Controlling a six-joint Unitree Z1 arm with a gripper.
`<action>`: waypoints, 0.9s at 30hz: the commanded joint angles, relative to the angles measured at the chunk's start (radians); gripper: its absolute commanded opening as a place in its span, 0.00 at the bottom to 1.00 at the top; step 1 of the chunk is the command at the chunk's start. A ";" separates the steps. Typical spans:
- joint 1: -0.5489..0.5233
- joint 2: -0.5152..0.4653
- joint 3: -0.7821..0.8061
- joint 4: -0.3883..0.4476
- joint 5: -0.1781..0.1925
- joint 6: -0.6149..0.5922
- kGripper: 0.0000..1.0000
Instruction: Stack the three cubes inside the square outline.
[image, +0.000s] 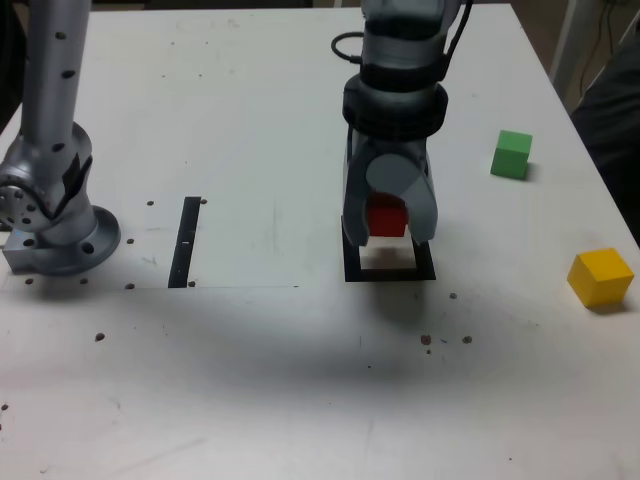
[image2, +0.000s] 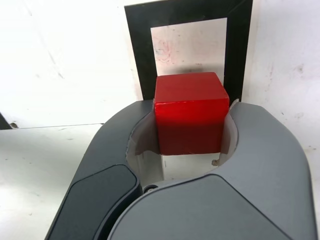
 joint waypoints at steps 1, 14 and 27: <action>0.008 -0.002 0.021 -0.029 -0.009 0.001 0.30; 0.034 0.013 0.086 -0.096 -0.029 0.005 0.30; 0.044 0.028 0.112 -0.132 -0.041 0.021 0.63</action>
